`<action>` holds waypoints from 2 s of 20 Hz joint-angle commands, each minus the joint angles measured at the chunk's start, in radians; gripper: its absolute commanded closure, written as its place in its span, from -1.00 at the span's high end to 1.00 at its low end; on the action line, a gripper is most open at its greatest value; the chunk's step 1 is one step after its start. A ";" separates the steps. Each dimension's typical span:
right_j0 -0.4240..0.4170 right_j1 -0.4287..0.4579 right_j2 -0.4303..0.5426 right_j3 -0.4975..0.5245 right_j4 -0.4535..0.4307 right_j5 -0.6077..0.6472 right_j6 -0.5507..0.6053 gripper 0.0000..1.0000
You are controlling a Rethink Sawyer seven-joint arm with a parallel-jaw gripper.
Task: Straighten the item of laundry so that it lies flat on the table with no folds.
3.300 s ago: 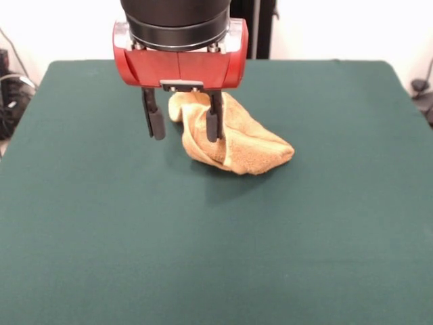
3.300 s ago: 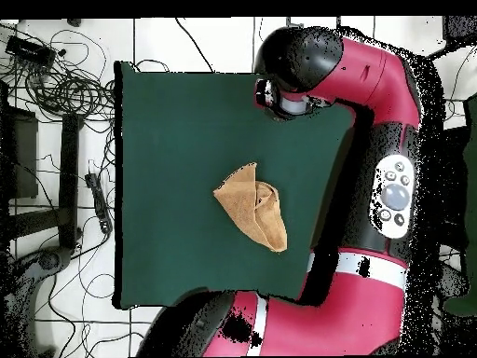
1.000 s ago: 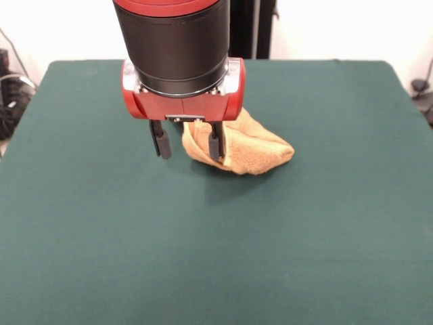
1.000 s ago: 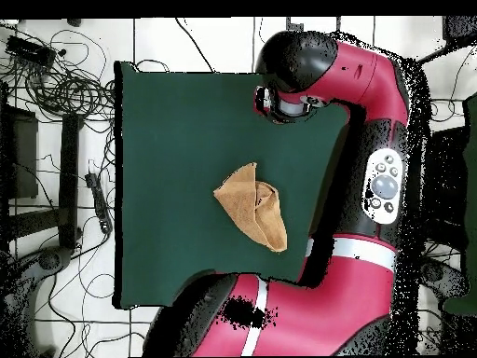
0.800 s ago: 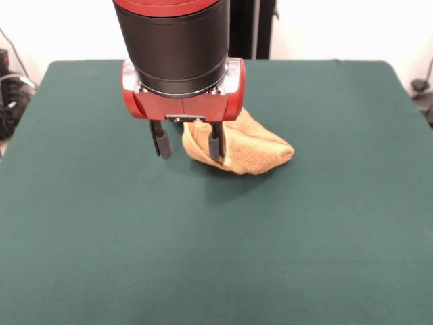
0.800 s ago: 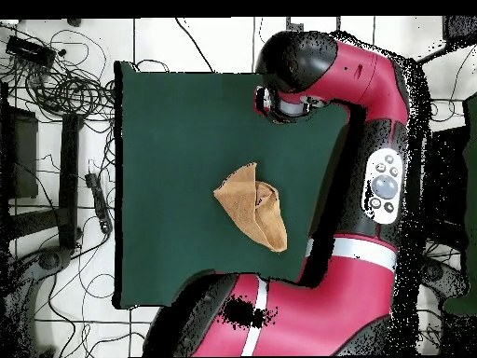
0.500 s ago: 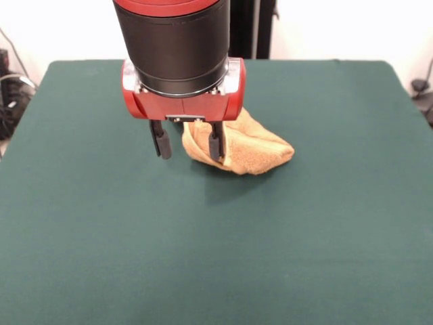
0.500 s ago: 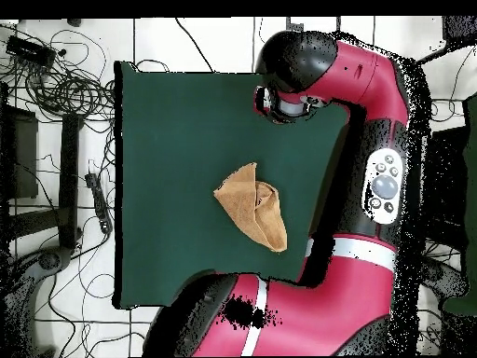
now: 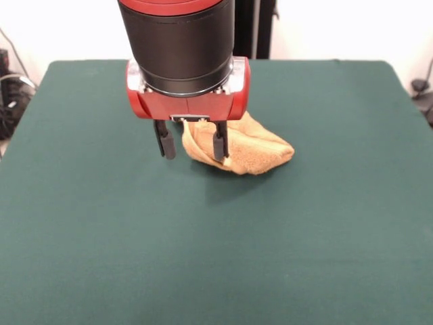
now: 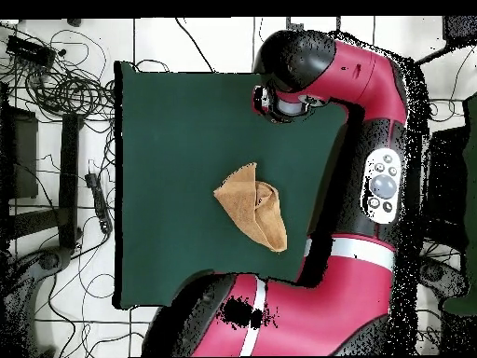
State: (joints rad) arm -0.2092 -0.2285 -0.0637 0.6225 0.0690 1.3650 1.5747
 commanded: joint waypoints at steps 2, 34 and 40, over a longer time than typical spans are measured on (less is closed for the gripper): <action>0.034 -0.009 0.079 0.091 0.039 0.034 0.149 1.00; 0.063 -0.018 0.071 0.127 0.073 -0.010 0.179 1.00; 0.075 0.002 0.073 0.088 0.079 0.007 0.212 1.00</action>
State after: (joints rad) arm -0.1865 -0.2285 -0.0637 0.6225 0.1092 1.3650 1.5747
